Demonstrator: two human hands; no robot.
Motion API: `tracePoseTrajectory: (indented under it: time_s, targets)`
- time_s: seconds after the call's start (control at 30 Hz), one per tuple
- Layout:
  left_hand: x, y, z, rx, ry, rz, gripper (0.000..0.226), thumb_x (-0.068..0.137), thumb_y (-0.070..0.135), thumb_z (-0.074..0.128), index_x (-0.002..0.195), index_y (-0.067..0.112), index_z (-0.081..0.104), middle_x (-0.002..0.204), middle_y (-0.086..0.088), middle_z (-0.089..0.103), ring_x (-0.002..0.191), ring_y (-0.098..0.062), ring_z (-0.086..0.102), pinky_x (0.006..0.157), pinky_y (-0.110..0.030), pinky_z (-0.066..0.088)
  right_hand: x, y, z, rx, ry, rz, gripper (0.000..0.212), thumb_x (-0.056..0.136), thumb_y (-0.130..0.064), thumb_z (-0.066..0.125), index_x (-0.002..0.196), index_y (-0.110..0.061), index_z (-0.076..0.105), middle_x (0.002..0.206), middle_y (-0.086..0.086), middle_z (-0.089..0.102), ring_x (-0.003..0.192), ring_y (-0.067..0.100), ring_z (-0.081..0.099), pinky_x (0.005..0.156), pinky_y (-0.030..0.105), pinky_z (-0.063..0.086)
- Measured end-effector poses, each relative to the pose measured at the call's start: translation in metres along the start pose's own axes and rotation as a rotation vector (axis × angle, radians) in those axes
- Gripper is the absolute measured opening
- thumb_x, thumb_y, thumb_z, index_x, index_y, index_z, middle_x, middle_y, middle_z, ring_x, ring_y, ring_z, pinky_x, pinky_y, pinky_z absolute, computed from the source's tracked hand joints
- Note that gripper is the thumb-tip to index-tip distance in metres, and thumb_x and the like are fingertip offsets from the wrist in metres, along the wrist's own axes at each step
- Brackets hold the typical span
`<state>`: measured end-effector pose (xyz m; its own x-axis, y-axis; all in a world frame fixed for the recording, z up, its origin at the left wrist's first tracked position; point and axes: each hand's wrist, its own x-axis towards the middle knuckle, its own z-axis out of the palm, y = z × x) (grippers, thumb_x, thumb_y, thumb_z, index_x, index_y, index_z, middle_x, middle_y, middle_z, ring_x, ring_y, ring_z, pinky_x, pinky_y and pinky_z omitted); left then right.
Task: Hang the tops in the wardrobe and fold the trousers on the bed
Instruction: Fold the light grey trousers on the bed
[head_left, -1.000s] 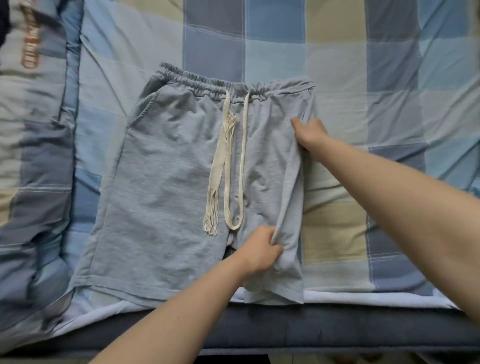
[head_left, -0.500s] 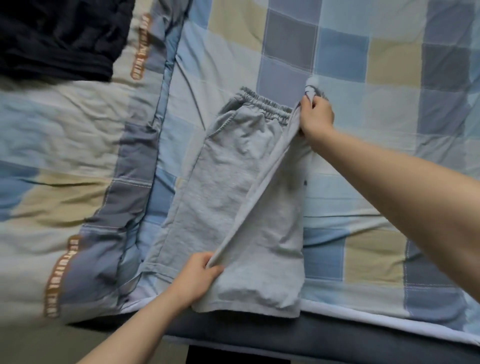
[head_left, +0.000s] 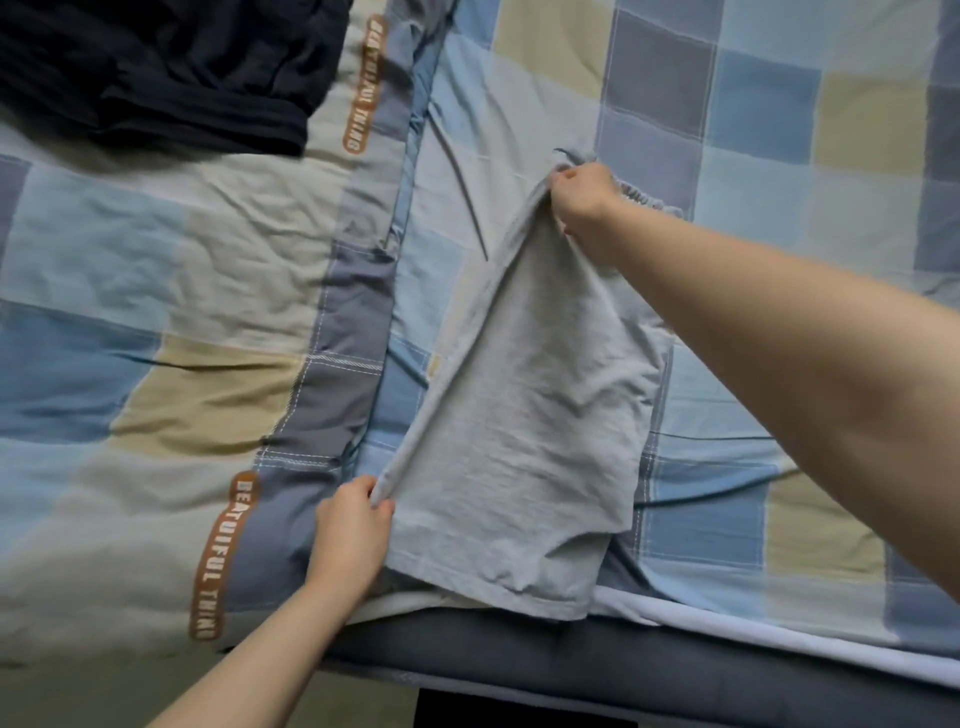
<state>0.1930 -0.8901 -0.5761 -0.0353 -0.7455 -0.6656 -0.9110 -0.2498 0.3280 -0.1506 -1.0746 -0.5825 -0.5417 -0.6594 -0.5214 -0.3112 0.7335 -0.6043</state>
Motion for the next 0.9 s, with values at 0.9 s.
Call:
tracePoseTrajectory:
  time_s: [0.9]
  targets:
    - [0.029, 0.013, 0.029, 0.048, -0.049, -0.128, 0.020, 0.087, 0.019, 0.060, 0.094, 0.001, 0.065, 0.104, -0.023, 0.066, 0.100, -0.039, 0.060, 0.081, -0.039, 0.045, -0.256, 0.238, 0.022, 0.743, -0.198, 0.917, 0.037, 0.088, -0.048, 0.057, 0.106, -0.016, 0.057, 0.093, 0.002, 0.062, 0.083, 0.018, 0.057, 0.074, 0.031, 0.043]
